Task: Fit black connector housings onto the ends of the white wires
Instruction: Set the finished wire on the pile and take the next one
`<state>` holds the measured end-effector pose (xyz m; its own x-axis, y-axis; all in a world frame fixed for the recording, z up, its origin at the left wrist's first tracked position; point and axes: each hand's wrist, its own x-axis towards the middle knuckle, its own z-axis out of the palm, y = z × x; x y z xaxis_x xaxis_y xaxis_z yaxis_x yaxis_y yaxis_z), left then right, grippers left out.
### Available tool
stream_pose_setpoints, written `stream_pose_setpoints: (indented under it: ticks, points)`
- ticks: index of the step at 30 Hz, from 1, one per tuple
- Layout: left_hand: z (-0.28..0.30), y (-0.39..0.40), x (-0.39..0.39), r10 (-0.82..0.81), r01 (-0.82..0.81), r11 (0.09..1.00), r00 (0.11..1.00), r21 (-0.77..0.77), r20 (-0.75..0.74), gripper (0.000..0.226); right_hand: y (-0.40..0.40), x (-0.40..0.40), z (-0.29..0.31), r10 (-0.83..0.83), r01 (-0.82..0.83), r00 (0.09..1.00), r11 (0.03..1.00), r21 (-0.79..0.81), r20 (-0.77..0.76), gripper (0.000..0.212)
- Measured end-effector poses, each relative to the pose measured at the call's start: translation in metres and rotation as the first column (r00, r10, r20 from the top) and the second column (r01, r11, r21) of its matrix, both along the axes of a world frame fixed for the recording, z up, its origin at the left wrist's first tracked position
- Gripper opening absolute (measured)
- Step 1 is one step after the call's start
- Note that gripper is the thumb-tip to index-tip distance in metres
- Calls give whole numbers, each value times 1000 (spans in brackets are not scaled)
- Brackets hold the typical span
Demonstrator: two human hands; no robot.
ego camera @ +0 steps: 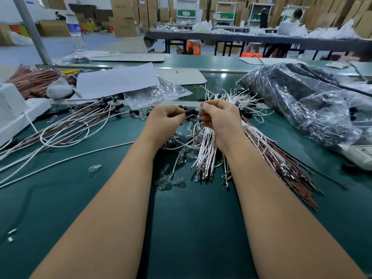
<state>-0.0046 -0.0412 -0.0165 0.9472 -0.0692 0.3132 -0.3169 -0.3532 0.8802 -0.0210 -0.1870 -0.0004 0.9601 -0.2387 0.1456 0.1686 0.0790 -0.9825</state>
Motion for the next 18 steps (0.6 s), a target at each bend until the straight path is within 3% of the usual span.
stream_pose_setpoints:
  ticks: [18]
  points:
    - [2,4,-3,-15,15,1000,999,-14,52,13,-2,-1,-4,39,-35,999,990,-133,21,12]
